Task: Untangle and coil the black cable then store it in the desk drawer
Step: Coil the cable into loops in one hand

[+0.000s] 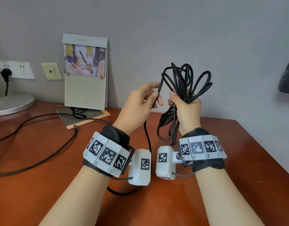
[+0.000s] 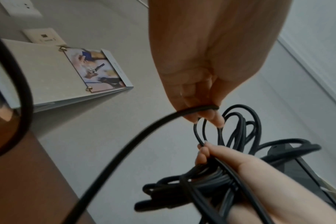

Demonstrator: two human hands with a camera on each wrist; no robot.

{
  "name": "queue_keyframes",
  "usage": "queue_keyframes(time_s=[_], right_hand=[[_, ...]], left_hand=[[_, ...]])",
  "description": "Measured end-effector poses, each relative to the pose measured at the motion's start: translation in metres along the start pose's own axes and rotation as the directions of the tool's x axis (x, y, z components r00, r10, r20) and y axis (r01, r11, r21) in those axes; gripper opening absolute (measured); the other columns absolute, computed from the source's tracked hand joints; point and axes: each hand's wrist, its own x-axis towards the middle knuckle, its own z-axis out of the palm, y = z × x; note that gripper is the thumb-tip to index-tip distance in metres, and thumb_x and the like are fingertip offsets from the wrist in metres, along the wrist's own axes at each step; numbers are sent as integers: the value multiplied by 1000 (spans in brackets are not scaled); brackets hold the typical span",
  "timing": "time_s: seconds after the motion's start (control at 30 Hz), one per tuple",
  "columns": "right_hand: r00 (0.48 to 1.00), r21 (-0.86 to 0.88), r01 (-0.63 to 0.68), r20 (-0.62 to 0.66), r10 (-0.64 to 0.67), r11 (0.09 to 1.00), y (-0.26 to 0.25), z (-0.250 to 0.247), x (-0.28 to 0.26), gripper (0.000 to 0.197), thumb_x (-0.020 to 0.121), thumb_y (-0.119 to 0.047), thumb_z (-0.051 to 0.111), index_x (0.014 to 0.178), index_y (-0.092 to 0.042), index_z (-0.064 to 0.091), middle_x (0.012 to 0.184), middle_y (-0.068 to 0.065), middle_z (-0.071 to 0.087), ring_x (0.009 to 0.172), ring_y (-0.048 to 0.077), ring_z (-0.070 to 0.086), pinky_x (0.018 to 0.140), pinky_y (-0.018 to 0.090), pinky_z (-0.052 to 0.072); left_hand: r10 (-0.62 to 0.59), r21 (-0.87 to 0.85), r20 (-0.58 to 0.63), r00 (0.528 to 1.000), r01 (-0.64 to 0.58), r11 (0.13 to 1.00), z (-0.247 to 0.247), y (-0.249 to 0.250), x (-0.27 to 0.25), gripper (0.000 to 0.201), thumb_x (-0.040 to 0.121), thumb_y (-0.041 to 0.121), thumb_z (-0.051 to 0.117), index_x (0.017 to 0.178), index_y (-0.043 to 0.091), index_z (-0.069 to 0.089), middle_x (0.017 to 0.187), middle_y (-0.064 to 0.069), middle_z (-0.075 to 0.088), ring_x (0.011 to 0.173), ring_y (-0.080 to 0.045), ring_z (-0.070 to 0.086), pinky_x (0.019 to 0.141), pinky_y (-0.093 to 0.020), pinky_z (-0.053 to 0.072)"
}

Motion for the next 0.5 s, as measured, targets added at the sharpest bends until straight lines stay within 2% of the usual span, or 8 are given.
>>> queue_keyframes(time_s=[0.1,0.17,0.23,0.3,0.33,0.4,0.47,0.5], right_hand=[[998,40,-36,54,34,999,-2,-3,1,20,85,-1,60,75,-17,67,60,0,60,60,12,56,73,27,49],[990,113,-63,129,48,992,-5,-4,0,18,87,1,58,83,-14,67,60,0,59,59,12,55,69,24,49],[980,186,-71,198,34,980,-12,-3,-2,15,89,1,56,86,-11,65,60,-2,58,60,11,55,67,21,49],[971,194,-35,240,-13,980,-18,-1,-4,13,89,1,55,80,-7,60,60,-1,56,60,8,55,67,17,49],[967,185,-14,252,-34,983,-20,0,-5,15,90,1,55,77,-7,58,61,-1,56,60,7,55,67,14,48],[959,174,16,274,-65,985,-24,0,-7,17,90,1,54,75,-7,57,61,0,55,61,5,56,67,11,47],[954,177,28,290,-79,984,-26,-2,-8,15,90,1,54,77,-7,59,61,0,55,61,7,56,66,12,47],[953,188,18,293,-73,982,-27,-3,-8,14,90,0,54,81,-8,60,61,-1,56,60,8,56,66,14,48]], left_hand=[[-24,55,-94,995,29,998,-3,-7,2,27,99,14,43,124,17,54,70,11,57,65,-7,52,77,-35,49],[-19,93,-180,984,36,995,-9,-16,4,28,99,14,42,124,17,55,68,11,55,64,-8,51,74,-36,49],[-19,132,-254,967,54,990,-16,-28,6,31,98,11,40,124,18,56,67,11,56,61,-4,50,70,-32,49],[-54,183,-256,965,104,978,-19,-36,6,32,99,9,39,123,16,57,68,10,58,58,-2,50,68,-29,49],[-78,210,-240,968,130,969,-19,-40,5,31,99,10,38,123,16,58,69,8,59,59,-4,50,70,-32,51],[-120,254,-230,966,178,951,-18,-45,4,29,99,10,36,116,15,60,70,6,59,64,-14,54,75,-40,53],[-142,222,-265,954,204,954,-17,-44,4,28,100,10,34,106,13,61,69,6,55,67,-18,54,74,-41,53],[-159,150,-284,946,208,967,-17,-42,5,27,100,9,33,102,13,60,69,5,53,66,-16,53,73,-39,53]])
